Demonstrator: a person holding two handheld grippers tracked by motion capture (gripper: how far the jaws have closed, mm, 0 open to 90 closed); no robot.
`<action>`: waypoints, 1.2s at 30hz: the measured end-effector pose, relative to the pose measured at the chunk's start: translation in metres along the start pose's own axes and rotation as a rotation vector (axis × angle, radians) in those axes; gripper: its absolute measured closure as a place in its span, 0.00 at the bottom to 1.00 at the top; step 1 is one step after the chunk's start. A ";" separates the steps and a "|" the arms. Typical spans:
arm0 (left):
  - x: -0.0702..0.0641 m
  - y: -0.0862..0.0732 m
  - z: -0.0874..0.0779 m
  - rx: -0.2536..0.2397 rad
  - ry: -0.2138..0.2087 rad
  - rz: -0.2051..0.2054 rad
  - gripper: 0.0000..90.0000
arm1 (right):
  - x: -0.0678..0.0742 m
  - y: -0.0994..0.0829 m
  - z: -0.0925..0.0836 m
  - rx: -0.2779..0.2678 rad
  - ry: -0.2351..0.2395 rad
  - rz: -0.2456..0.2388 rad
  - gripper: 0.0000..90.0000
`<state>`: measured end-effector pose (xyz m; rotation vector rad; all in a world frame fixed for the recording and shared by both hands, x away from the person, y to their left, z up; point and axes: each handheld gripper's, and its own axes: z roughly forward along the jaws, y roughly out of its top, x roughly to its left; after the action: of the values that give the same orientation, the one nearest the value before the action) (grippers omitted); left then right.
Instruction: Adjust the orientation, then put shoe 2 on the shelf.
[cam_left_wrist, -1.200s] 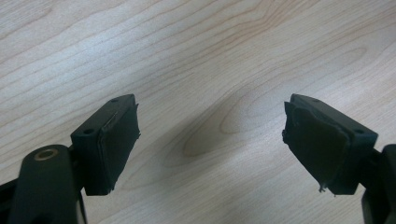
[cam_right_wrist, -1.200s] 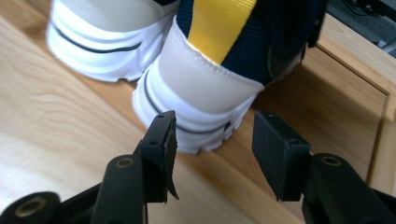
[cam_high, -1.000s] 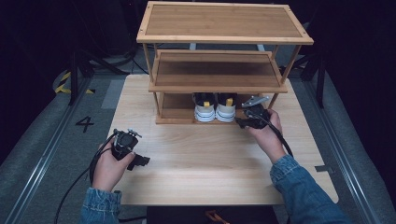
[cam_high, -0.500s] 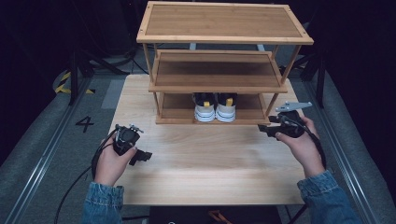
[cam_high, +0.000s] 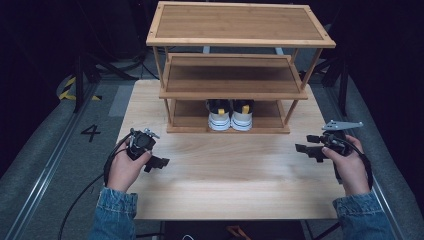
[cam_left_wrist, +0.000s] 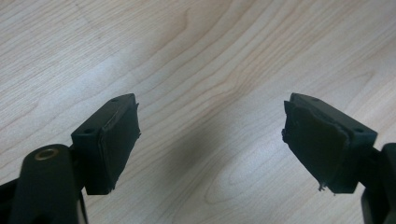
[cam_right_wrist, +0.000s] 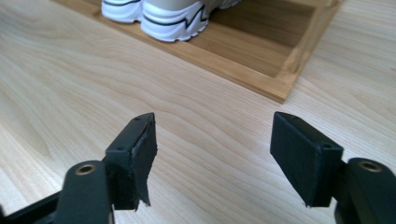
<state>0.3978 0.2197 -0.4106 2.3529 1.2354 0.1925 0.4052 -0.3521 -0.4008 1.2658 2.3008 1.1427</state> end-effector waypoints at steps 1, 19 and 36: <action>0.001 0.000 0.000 -0.006 -0.003 -0.001 0.21 | -0.003 -0.003 -0.001 0.001 0.000 0.004 0.31; 0.007 -0.004 0.011 -0.016 -0.020 -0.010 0.22 | -0.038 -0.035 0.003 0.019 -0.038 -0.057 0.26; 0.012 -0.013 0.038 -0.038 -0.055 0.093 0.20 | -0.046 -0.049 0.025 0.096 -0.054 -0.055 0.24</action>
<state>0.4079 0.2223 -0.4507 2.3687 1.0889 0.1786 0.4173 -0.3916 -0.4598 1.2423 2.3602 0.9787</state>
